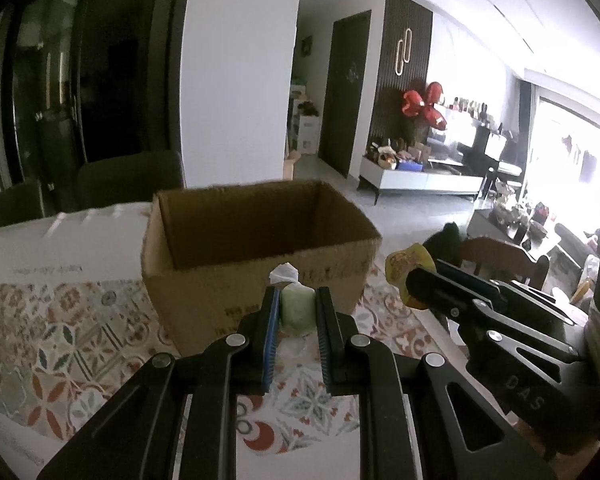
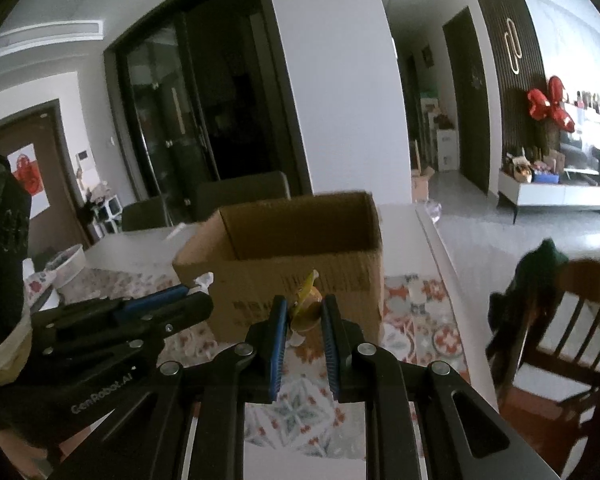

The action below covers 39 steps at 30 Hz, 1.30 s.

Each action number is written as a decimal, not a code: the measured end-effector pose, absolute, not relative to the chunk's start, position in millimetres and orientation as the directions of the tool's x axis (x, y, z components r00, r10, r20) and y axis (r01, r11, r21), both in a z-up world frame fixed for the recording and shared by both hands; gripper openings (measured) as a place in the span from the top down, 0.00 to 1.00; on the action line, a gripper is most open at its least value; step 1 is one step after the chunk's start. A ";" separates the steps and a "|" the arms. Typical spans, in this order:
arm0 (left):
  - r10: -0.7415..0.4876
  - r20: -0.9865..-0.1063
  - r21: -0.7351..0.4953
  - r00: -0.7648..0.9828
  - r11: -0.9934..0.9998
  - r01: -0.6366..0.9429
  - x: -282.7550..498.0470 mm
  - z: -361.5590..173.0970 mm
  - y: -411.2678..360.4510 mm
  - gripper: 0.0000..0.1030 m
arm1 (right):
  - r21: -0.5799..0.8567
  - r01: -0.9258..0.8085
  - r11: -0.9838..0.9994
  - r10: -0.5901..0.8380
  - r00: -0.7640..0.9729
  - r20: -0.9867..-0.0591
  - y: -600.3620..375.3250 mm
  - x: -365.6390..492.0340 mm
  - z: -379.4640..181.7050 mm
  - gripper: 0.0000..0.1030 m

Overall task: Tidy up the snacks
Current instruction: 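Lower both tools into the box and open them to release the candies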

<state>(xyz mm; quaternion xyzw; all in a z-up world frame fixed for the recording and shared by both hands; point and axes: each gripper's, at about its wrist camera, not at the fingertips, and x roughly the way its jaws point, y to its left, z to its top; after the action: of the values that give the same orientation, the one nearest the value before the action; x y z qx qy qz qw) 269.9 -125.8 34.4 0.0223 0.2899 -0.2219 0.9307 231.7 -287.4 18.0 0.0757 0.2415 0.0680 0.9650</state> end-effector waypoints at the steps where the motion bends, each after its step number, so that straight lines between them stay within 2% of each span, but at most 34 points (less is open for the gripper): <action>1: -0.398 -0.542 -0.084 0.740 0.902 0.423 271.3 39.1 -124.8 0.82 | 0.178 -0.097 0.979 0.169 0.878 -0.448 -287.0 233.4 21.8 0.82; 10: -0.381 -0.519 -0.058 0.765 0.909 0.413 288.6 64.4 -122.5 0.82 | 0.166 -0.111 0.980 0.169 0.900 -0.402 -285.3 250.8 47.9 0.82; 18: -0.357 -0.523 -0.039 0.774 0.917 0.397 311.4 68.8 -119.5 0.82 | 0.153 -0.115 0.981 0.168 0.903 -0.396 -283.0 269.0 54.3 0.82; 31: -0.359 -0.571 -0.058 0.739 0.915 0.400 371.3 65.5 -122.6 0.82 | 0.155 -0.121 0.980 0.179 0.877 -0.447 -286.0 325.2 53.3 0.82; 39: -0.307 -0.605 -0.019 0.734 0.928 0.372 407.0 63.3 -129.7 0.82 | 0.131 -0.101 0.986 0.154 0.853 -0.499 -289.8 357.4 48.2 0.82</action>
<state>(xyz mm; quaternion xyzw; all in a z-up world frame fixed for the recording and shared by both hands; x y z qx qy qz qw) 407.0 -129.7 63.3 0.0516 0.3154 -0.1828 0.9297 357.4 -289.8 48.2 0.0502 0.2628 0.0662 0.9613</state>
